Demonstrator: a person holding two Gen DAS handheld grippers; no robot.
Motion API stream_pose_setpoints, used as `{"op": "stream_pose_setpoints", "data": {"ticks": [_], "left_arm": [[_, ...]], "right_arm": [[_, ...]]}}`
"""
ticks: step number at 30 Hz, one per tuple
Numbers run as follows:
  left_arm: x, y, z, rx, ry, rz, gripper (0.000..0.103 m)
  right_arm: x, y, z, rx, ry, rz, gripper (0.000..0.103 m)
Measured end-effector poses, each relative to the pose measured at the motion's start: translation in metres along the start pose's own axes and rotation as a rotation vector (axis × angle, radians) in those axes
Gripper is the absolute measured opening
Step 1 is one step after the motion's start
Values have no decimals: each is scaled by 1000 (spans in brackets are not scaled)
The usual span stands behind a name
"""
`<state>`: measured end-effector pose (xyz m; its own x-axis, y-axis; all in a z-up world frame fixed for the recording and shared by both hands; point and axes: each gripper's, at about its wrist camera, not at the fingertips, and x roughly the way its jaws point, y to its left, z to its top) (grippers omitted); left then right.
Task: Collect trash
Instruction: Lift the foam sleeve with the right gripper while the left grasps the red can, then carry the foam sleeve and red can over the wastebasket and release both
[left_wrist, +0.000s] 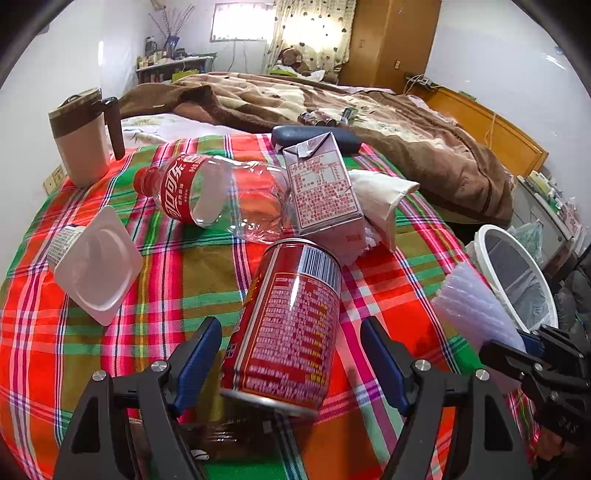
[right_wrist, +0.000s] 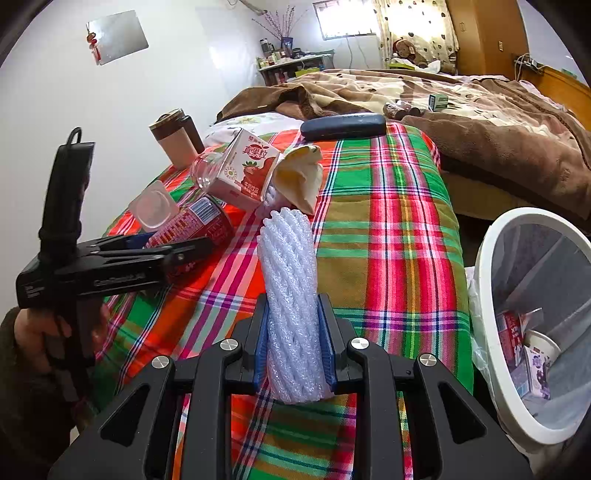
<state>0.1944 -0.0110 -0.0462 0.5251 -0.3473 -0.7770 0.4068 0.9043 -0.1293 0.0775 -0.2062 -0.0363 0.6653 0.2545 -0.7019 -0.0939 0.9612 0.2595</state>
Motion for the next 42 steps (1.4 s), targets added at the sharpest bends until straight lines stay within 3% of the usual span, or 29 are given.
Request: {"op": "stream_pose_setpoints", "data": {"ticks": [2,6,29,42], "left_arm": [[1,-1,-1,1,2,4,76],[3,-2,-3,-11,8,7,57],[-29,-26,-18,-2,-22,31,53],[-7,-28,-16,-40,39,30,53]], "right_arm": [[0,1,0,-3,-1,-1,25],[1,0,1,-2,-4,-1,25],[-6,-1,1,4,-34,3,25],[-10,-6,0,12,-40,6,25]]}}
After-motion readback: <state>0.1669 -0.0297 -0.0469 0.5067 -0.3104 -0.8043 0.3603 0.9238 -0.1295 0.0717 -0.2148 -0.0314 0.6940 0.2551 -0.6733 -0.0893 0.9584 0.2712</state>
